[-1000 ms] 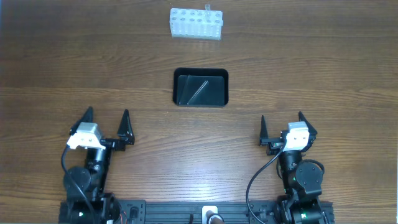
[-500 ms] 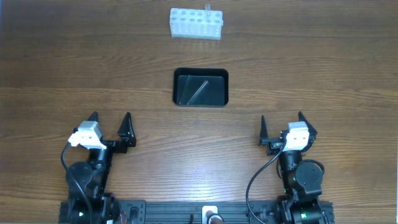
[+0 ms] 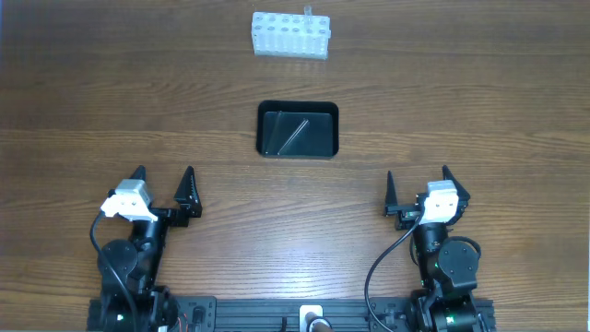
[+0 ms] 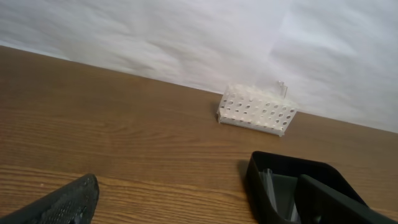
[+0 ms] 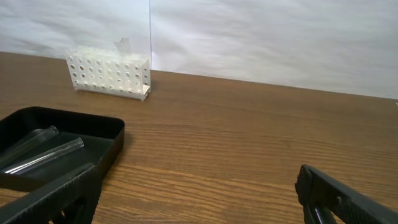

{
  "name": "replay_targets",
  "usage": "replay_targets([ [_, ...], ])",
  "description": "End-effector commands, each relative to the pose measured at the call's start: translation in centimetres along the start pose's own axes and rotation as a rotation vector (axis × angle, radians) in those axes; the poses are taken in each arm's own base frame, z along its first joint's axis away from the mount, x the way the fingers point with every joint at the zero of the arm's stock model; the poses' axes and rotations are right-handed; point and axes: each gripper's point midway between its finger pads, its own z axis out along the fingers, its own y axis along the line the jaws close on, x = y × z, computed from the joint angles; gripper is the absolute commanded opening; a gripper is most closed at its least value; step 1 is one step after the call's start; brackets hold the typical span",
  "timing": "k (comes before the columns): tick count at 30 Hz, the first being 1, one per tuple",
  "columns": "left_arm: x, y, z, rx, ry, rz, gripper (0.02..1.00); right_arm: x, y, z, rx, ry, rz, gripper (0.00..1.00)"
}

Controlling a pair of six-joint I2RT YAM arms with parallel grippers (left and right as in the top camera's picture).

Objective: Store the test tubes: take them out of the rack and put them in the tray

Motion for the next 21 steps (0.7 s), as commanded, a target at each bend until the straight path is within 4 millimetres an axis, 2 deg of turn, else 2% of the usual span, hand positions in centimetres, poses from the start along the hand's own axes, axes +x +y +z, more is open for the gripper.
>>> replay_targets([
  [1, 0.17, -0.05, -0.01, 0.007, 0.004, -0.011, 1.000, 0.28, -0.26, 0.03, 0.015, 0.007, -0.002, 0.991],
  [13, 0.17, -0.05, -0.01, 0.007, 0.004, -0.011, 1.000, 0.28, -0.26, 0.03, 0.015, 0.007, -0.002, 0.993],
  [16, 0.17, -0.05, -0.01, 0.007, 0.004, -0.011, 1.000, -0.11, 0.34, 0.03, -0.020, -0.010, -0.001, 0.991],
  [21, 0.17, -0.05, -0.01, 0.007, 0.004, -0.011, 1.000, -0.41, -0.13, 0.03, 0.006, -0.022, -0.010, 0.991],
])
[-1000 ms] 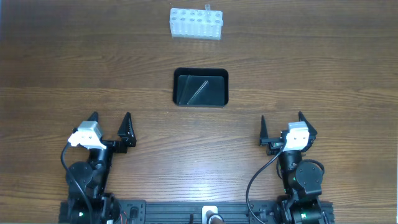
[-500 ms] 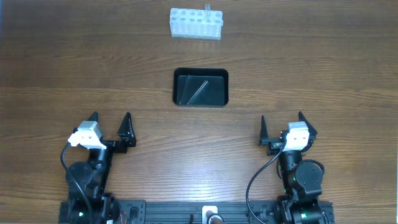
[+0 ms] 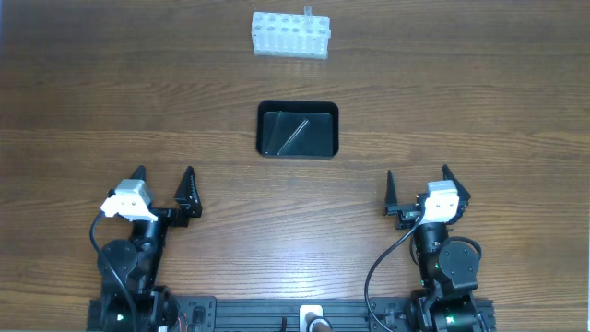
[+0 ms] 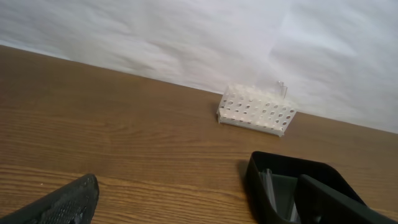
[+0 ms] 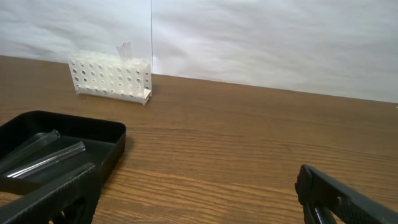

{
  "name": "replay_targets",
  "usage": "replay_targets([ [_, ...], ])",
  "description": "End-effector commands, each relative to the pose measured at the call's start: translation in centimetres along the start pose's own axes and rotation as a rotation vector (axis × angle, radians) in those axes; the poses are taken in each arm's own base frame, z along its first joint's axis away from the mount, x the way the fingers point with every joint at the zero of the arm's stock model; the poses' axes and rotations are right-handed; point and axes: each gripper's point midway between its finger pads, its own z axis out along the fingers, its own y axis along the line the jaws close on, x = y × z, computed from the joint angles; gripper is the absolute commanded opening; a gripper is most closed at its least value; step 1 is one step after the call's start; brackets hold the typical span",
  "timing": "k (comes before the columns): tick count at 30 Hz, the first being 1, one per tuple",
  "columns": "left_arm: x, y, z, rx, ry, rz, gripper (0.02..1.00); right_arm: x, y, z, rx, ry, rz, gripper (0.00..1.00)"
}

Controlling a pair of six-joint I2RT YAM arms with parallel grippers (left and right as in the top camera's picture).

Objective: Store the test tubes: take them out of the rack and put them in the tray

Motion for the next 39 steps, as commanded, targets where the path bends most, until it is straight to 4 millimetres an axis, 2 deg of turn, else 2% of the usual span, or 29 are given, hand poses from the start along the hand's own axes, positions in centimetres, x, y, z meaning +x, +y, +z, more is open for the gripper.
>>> replay_targets([
  [1, 0.2, -0.1, 0.0, 0.007, 0.004, -0.008, 1.000, 0.0, -0.2, 0.0, 0.009, -0.006, -0.012, 0.991],
  [7, 0.2, -0.1, 0.0, 0.007, 0.004, -0.008, 1.000, -2.3, 0.2, 1.0, -0.011, -0.087, 0.016, 0.993],
  [10, 0.2, -0.1, 0.0, 0.007, 0.004, -0.008, 1.000, -3.7, 0.7, 2.5, -0.041, -0.142, 0.019, 0.993],
  [13, 0.2, -0.1, 0.0, 0.007, 0.004, -0.008, 1.000, -5.1, 0.3, 4.7, -0.014, -0.196, 0.022, 0.993],
  [16, 0.2, -0.1, 0.0, 0.007, 0.004, -0.008, 1.000, -7.2, -0.1, 7.8, 0.017, -0.270, 0.029, 0.991],
  [19, 0.2, -0.1, 0.0, 0.007, 0.004, -0.008, 1.000, -9.5, 0.1, 12.0, 0.025, -0.344, 0.036, 0.991],
  [21, 0.2, -0.1, 0.0, 0.007, 0.004, -0.008, 1.000, -10.6, 0.7, 14.8, 0.033, -0.352, 0.047, 0.991],
  [24, 0.2, -0.1, 0.0, 0.007, 0.004, -0.008, 1.000, -11.8, 2.8, 18.3, -0.014, -0.345, 0.080, 0.991],
  [28, 0.2, -0.1, 0.0, 0.007, 0.004, -0.008, 1.000, -11.4, 6.5, 21.5, -0.084, -0.300, 0.084, 0.993],
  [32, 0.2, -0.1, 0.0, 0.007, 0.004, -0.008, 1.000, -10.4, 9.4, 24.5, -0.135, -0.271, 0.172, 0.993],
  [36, 0.2, -0.1, 0.0, 0.007, 0.004, -0.008, 1.000, -9.6, 10.9, 28.1, -0.081, -0.261, 0.288, 0.993],
  [39, 0.2, -0.1, 0.0, 0.007, 0.004, -0.008, 1.000, -8.2, 11.7, 30.8, -0.002, -0.219, 0.308, 0.993],
])
